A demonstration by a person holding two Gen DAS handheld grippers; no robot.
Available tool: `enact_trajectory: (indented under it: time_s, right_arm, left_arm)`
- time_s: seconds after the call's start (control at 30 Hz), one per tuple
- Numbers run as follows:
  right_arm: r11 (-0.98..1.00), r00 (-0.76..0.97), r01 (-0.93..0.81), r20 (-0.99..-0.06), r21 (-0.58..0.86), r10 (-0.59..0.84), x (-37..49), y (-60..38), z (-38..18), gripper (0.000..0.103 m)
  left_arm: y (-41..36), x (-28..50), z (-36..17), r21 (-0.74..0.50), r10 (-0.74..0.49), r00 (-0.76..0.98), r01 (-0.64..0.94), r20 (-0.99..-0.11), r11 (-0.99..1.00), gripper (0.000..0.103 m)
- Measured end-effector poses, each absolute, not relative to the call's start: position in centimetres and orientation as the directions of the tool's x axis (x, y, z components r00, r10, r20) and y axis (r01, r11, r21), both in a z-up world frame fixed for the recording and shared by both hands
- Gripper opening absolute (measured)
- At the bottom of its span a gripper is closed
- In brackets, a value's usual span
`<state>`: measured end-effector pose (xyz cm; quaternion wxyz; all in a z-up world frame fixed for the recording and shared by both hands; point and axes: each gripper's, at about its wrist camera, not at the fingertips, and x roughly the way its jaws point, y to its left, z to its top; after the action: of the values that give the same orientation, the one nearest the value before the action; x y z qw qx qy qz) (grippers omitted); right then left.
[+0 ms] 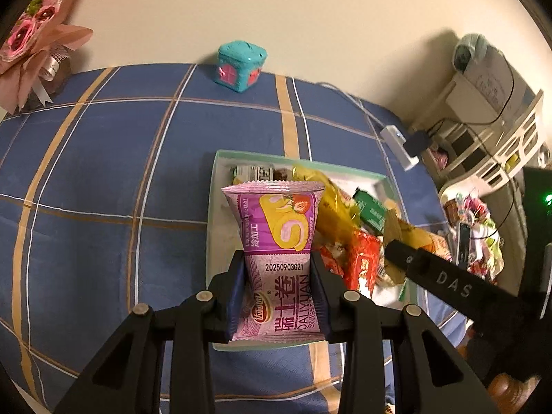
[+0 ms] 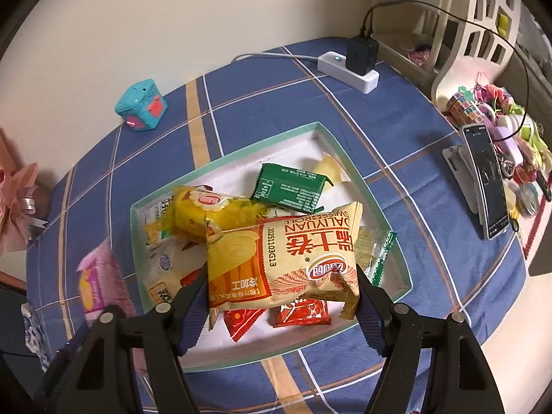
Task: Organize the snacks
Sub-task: 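Carry both roll packets over the tray and open both grippers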
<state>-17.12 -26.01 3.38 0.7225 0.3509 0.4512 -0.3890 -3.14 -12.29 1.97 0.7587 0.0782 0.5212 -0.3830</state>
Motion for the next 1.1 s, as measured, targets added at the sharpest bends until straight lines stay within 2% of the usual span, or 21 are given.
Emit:
enact_trajectory:
  time_s: [0.27, 1.1]
  right_arm:
    - [0.450, 0.274, 0.879, -0.939, 0.156, -0.209, -16.9, -26.2, 2.3, 0.077]
    - [0.456, 0.241, 0.880, -0.952, 0.133, -0.188, -16.7, -26.1, 1.2, 0.077]
  left_arm:
    - [-12.9, -3.4, 0.6, -0.268, -0.463, 0.137, 0.659, -0.876, 0.703, 0.037]
    - [-13.0, -3.3, -0.3, -0.287, -0.450, 0.098, 0.646, -0.887, 0.707, 0.037]
